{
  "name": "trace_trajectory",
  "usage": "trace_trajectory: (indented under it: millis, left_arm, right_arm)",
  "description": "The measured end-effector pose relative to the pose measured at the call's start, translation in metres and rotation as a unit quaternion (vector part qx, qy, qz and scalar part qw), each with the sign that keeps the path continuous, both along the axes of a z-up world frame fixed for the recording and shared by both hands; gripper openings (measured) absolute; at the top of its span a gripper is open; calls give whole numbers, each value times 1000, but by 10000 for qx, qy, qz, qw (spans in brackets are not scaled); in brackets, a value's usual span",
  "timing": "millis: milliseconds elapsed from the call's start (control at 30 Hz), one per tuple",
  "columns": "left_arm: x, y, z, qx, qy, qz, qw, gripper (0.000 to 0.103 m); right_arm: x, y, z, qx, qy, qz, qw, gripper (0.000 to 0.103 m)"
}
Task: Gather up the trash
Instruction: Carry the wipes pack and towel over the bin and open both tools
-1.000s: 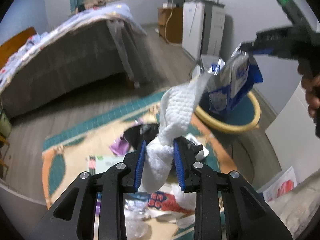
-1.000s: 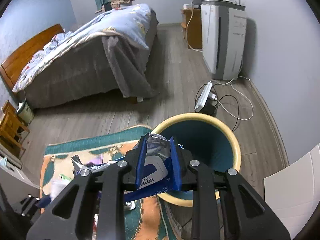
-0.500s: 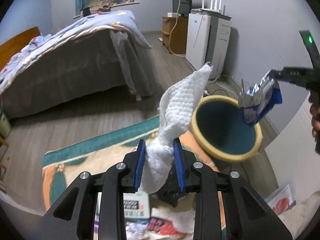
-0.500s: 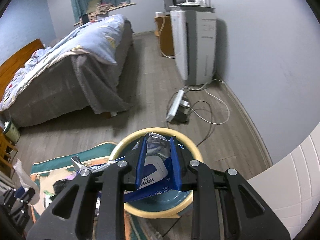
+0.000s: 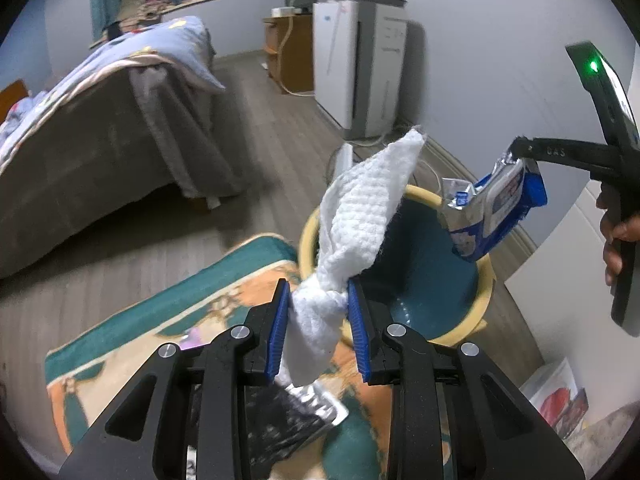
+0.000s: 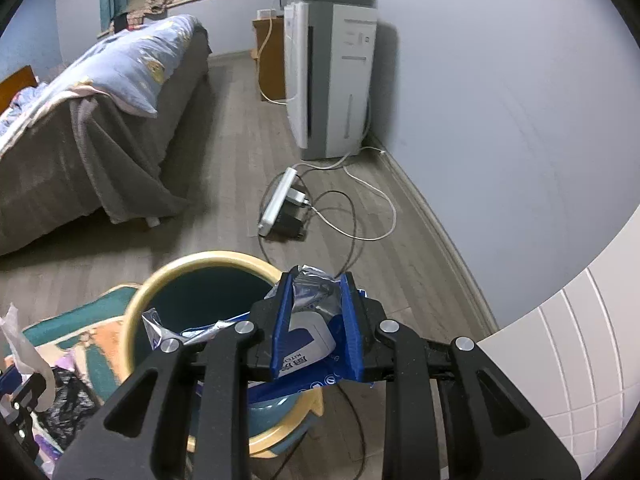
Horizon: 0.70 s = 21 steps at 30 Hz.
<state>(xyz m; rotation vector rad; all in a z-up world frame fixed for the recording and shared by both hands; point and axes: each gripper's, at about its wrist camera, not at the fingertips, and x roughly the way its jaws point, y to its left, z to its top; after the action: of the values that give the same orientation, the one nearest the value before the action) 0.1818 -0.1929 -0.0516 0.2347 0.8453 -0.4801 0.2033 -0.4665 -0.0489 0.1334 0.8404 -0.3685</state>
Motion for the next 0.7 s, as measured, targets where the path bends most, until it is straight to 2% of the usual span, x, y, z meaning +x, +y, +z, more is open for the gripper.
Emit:
trace_trajectory:
  millis: [233,400,567,700]
  left_arm:
    - [14,-33,-21,-25,97,-287,9995,30]
    - [31,-46,-53,-164,489,-193,9985,30]
    - [32,-60,-67,-211,551,-372,9976,31]
    - [35,-68,-70,-117,518,-403,9978,43]
  right_arm:
    - [6,-7,-13,-87,113,-209,9997,24]
    - [13,3,-20,-317,262,-178,9990,24]
    - [20,10,-29,-357,408,-116,9985,24]
    - [23,14,-34,-60,385,-64,9992,26]
